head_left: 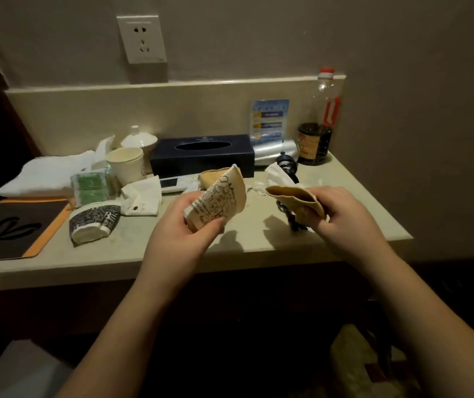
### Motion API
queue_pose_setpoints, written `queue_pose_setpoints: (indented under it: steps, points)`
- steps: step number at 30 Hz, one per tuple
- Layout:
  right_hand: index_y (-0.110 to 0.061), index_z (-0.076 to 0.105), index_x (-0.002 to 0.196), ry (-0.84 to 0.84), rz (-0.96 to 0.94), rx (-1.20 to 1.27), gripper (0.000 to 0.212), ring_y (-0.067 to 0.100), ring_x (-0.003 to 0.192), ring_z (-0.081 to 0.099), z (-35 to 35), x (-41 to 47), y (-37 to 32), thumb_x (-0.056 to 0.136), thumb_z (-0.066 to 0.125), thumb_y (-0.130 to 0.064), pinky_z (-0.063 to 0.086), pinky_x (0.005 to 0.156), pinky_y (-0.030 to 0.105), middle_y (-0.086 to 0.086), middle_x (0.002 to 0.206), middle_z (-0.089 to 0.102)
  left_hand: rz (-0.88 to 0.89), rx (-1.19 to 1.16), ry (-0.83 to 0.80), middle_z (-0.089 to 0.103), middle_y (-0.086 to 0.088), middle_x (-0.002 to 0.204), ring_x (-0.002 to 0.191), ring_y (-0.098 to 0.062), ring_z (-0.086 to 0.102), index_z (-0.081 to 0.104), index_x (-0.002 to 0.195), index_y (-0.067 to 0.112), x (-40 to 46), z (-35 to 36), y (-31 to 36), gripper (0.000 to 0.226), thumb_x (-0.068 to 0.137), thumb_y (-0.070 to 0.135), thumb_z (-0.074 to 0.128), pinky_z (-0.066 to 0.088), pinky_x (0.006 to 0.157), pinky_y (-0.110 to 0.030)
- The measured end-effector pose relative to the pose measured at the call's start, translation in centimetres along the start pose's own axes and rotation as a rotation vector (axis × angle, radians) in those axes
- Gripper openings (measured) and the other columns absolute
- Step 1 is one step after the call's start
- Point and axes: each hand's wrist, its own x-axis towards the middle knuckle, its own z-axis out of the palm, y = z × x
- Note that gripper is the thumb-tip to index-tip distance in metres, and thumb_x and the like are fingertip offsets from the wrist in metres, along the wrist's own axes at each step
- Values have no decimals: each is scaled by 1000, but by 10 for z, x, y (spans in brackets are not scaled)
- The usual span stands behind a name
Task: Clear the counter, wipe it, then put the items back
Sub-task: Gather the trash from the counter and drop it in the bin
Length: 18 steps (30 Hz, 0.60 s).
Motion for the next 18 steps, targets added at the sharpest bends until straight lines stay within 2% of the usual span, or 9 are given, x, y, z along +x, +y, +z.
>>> queue_pose_setpoints:
  steps: [2, 5, 8, 11, 13, 16, 18]
  points:
    - [-41, 59, 102, 25, 10, 37, 21, -12, 95, 45, -6, -20, 7, 89, 63, -24, 36, 75, 15, -31, 95, 55, -27, -29, -52, 63, 19, 102, 90, 9, 59, 49, 97, 52, -10, 15, 5, 35, 85, 26, 69, 45, 62, -3]
    - [-51, 55, 101, 73, 67, 98, 19, -6, 103, 48, -17, -55, 22, 90, 60, -37, 40, 80, 18, -33, 100, 57, -62, -77, -134, 65, 17, 95, 84, 11, 59, 51, 96, 48, -23, 42, 10, 31, 84, 25, 69, 48, 61, -7]
    - [-52, 56, 100, 106, 139, 137, 13, -8, 104, 48, -30, -96, 43, 87, 59, -51, 40, 79, 19, -34, 106, 57, -121, -116, -213, 69, 13, 90, 81, 1, 64, 56, 96, 41, -38, 75, 12, 25, 84, 24, 70, 53, 64, -15]
    - [-54, 54, 101, 116, 216, 112, 21, -12, 108, 45, -41, -143, 72, 82, 52, -61, 36, 80, 13, -41, 109, 53, -162, -103, -272, 71, 10, 92, 83, -6, 67, 58, 99, 36, -52, 120, 10, 24, 83, 26, 74, 54, 70, -26]
    - [-54, 54, 99, 120, 296, 111, 17, -15, 108, 44, -49, -176, 94, 83, 58, -58, 33, 82, 9, -41, 104, 54, -192, -73, -316, 71, 7, 93, 83, -7, 67, 58, 100, 35, -63, 153, 8, 25, 83, 24, 73, 55, 73, -32]
    - [-51, 55, 98, 134, 414, 76, 26, -16, 106, 43, -64, -225, 129, 85, 66, -31, 31, 82, 6, -38, 99, 54, -232, -19, -398, 69, 7, 94, 81, -6, 67, 56, 99, 36, -81, 206, 7, 25, 83, 26, 73, 58, 73, -34]
    - [-43, 59, 103, 119, 488, 19, 29, -14, 105, 44, -74, -257, 153, 85, 68, -22, 31, 84, 7, -35, 102, 53, -263, 9, -454, 68, 8, 96, 83, -6, 67, 54, 96, 38, -94, 242, 7, 25, 83, 28, 72, 58, 74, -36]
